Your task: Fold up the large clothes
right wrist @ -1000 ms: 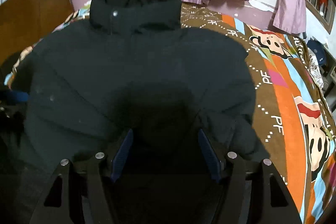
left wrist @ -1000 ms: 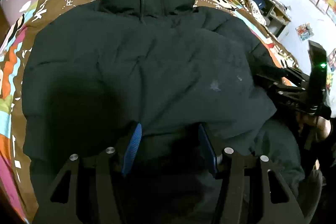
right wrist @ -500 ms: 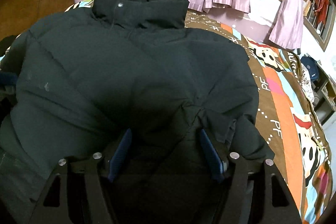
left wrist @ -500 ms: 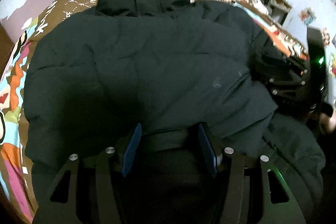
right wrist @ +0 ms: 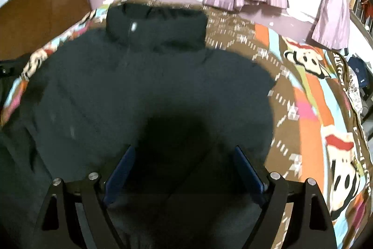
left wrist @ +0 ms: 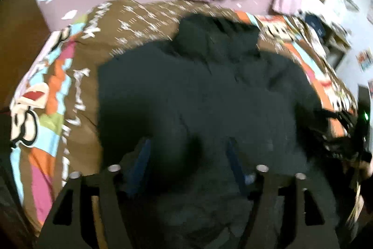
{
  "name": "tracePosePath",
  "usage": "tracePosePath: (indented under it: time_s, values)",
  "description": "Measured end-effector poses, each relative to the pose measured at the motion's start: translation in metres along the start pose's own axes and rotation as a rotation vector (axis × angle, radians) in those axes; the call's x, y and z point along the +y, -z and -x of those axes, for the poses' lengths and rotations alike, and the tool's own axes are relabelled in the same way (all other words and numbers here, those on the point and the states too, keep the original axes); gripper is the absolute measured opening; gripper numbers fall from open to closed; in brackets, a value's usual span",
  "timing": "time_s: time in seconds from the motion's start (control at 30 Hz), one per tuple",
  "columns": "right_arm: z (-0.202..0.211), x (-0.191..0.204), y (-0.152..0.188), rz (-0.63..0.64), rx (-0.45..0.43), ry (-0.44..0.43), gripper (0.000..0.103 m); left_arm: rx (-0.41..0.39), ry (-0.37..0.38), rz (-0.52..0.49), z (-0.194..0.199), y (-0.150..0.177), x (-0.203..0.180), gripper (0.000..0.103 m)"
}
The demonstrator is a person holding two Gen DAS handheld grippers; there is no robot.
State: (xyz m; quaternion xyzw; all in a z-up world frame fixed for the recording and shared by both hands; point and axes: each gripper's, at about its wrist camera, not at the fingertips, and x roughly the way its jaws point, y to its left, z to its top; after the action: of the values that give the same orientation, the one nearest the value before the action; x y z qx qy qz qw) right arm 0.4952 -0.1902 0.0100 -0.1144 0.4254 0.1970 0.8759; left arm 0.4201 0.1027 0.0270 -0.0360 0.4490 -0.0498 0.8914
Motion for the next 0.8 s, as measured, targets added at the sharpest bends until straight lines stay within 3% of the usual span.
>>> tracePosePath:
  time_s: [0.03, 0.13, 0.3, 0.37, 0.5, 0.67, 0.7, 0.77, 0.8]
  values:
    - [0.002, -0.006, -0.015, -0.026, -0.011, -0.012, 0.09, -0.01, -0.007, 0.016, 0.003, -0.009, 0.004, 0.075]
    - [-0.003, -0.02, -0.056, -0.105, -0.024, -0.036, 0.091, -0.046, -0.037, 0.04, 0.004, -0.049, 0.011, 0.077]
    - [-0.031, -0.038, -0.118, -0.204, -0.067, -0.028, 0.091, -0.095, -0.101, -0.041, -0.021, -0.103, 0.001, 0.077]
    - [-0.044, -0.044, -0.135, -0.238, -0.08, -0.032, 0.09, -0.105, -0.09, -0.067, -0.035, -0.114, -0.002, 0.077]
    - [-0.077, -0.048, -0.166, -0.29, -0.078, -0.051, 0.074, -0.12, -0.074, -0.125, -0.07, -0.132, -0.01, 0.077]
    - [-0.116, -0.048, -0.184, -0.279, -0.056, -0.019, 0.064, -0.121, -0.053, -0.019, -0.108, -0.147, 0.008, 0.077]
    - [-0.121, -0.048, -0.184, -0.279, -0.048, -0.012, 0.059, -0.123, -0.054, 0.006, -0.112, -0.15, 0.012, 0.075]
    - [-0.132, -0.05, -0.183, -0.289, -0.037, -0.008, 0.05, -0.134, -0.053, 0.068, -0.12, -0.154, 0.025, 0.059]
    - [-0.138, -0.053, -0.181, -0.306, -0.03, -0.018, 0.042, -0.131, -0.042, 0.092, -0.123, -0.156, 0.03, 0.047]
